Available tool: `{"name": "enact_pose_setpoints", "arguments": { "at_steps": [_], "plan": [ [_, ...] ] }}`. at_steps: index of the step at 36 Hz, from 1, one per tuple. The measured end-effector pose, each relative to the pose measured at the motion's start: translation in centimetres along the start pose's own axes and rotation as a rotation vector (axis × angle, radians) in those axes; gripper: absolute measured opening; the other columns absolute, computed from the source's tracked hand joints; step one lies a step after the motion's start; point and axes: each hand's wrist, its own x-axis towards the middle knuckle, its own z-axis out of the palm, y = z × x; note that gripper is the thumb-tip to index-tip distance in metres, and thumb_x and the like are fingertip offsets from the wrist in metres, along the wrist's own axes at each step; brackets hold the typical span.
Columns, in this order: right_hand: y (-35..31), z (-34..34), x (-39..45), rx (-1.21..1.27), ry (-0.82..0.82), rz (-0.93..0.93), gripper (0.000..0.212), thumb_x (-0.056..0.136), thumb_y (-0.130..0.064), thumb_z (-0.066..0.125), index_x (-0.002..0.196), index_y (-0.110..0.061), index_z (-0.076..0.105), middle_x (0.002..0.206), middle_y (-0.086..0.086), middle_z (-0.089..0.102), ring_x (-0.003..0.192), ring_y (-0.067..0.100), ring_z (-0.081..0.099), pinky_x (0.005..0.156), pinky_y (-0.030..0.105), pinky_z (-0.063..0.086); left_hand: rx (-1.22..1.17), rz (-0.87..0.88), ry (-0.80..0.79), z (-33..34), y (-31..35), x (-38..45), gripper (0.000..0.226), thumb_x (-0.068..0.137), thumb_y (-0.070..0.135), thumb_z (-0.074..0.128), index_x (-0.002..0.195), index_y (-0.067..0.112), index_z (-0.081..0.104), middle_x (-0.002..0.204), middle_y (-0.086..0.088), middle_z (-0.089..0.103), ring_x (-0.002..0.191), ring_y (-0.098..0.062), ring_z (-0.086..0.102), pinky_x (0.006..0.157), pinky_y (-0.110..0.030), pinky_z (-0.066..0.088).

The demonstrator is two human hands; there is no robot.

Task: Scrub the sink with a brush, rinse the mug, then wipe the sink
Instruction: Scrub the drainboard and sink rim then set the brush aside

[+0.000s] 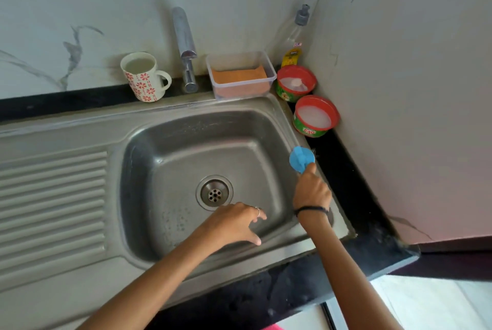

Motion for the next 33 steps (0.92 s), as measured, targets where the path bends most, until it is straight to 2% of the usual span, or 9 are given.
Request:
{"name": "enact_pose_setpoints", "arguments": {
  "at_steps": [6, 11, 15, 18, 20, 22, 24, 28, 33],
  "plan": [
    [-3.4, -1.6, 4.1, 0.047, 0.008, -0.093, 0.043, 0.098, -0.009, 0.031, 0.140, -0.001, 0.026, 0.112, 0.013, 0.064, 0.102, 0.030, 0.064, 0.076, 0.037, 0.052, 0.059, -0.025, -0.063, 1.3, 0.6, -0.5, 0.056, 0.077, 0.036, 0.070, 0.130, 0.030, 0.050, 0.121, 0.006, 0.061, 0.108, -0.016, 0.058, 0.086, -0.028, 0.044],
    [-0.4, -0.8, -0.3, 0.025, -0.033, -0.049, 0.040, 0.099, -0.008, 0.027, 0.139, -0.003, 0.027, 0.107, 0.011, 0.066, 0.099, 0.027, 0.065, 0.071, 0.033, 0.051, 0.060, -0.039, -0.106, 1.5, 0.9, -0.6, 0.054, 0.078, 0.036, 0.070, 0.128, 0.031, 0.053, 0.123, 0.007, 0.062, 0.110, -0.015, 0.059, 0.086, -0.027, 0.044],
    [3.2, -0.2, -5.3, 0.007, -0.043, 0.056, 0.036, 0.101, -0.019, 0.031, 0.134, -0.004, 0.032, 0.102, 0.008, 0.068, 0.095, 0.025, 0.067, 0.068, 0.032, 0.051, 0.075, -0.053, -0.119, 1.4, 1.1, -0.5, 0.053, 0.078, 0.035, 0.071, 0.128, 0.031, 0.054, 0.123, 0.009, 0.062, 0.110, -0.015, 0.058, 0.085, -0.025, 0.042],
    [3.4, -0.5, -5.4, 0.008, -0.038, 0.064, 0.036, 0.101, -0.020, 0.029, 0.133, -0.003, 0.031, 0.099, 0.007, 0.067, 0.092, 0.024, 0.068, 0.065, 0.031, 0.051, 0.073, -0.053, -0.155, 1.0, 1.2, -0.1, 0.053, 0.075, 0.034, 0.074, 0.124, 0.030, 0.057, 0.118, 0.008, 0.064, 0.105, -0.015, 0.060, 0.084, -0.025, 0.045],
    [2.4, -0.8, -3.8, 0.017, -0.030, 0.031, 0.038, 0.102, -0.020, 0.031, 0.136, -0.003, 0.029, 0.105, 0.009, 0.066, 0.096, 0.024, 0.067, 0.069, 0.032, 0.052, 0.066, -0.045, -0.192, 0.6, 1.3, 0.1, 0.052, 0.074, 0.035, 0.076, 0.122, 0.028, 0.058, 0.116, 0.007, 0.065, 0.101, -0.015, 0.062, 0.077, -0.022, 0.047],
    [0.8, -0.9, -1.7, 0.007, -0.012, -0.033, 0.041, 0.101, -0.016, 0.032, 0.139, -0.002, 0.025, 0.106, 0.010, 0.065, 0.096, 0.025, 0.067, 0.070, 0.032, 0.052, 0.040, -0.045, -0.239, 0.0, 1.4, 0.3, 0.052, 0.074, 0.035, 0.075, 0.122, 0.025, 0.057, 0.116, 0.006, 0.066, 0.098, -0.016, 0.063, 0.058, -0.016, 0.043],
    [-0.6, -1.3, -0.3, -0.007, 0.005, -0.078, 0.042, 0.101, -0.014, 0.031, 0.140, 0.000, 0.023, 0.105, 0.012, 0.065, 0.093, 0.024, 0.067, 0.068, 0.030, 0.053, 0.008, -0.055, -0.260, -0.3, 1.4, 0.4, 0.053, 0.074, 0.035, 0.076, 0.122, 0.023, 0.057, 0.116, 0.003, 0.066, 0.096, -0.018, 0.065, 0.049, -0.013, 0.039],
    [-0.4, -1.6, -0.9, -0.002, -0.006, -0.079, 0.041, 0.100, -0.013, 0.031, 0.138, 0.000, 0.024, 0.104, 0.012, 0.065, 0.092, 0.024, 0.067, 0.068, 0.030, 0.053, -0.033, -0.081, -0.266, -0.2, 1.2, 0.6, 0.052, 0.072, 0.035, 0.078, 0.118, 0.022, 0.060, 0.114, 0.002, 0.067, 0.091, -0.021, 0.066, 0.051, -0.012, 0.042],
    [3.8, -0.7, -6.9, 0.051, -0.060, 0.077, 0.034, 0.100, -0.014, 0.030, 0.132, -0.004, 0.033, 0.106, 0.009, 0.065, 0.097, 0.026, 0.066, 0.073, 0.034, 0.052, -0.044, -0.096, -0.259, 0.2, 0.7, 0.8, 0.050, 0.070, 0.036, 0.079, 0.115, 0.024, 0.061, 0.108, 0.006, 0.068, 0.083, -0.017, 0.066, 0.046, -0.011, 0.040]
  ]
}}
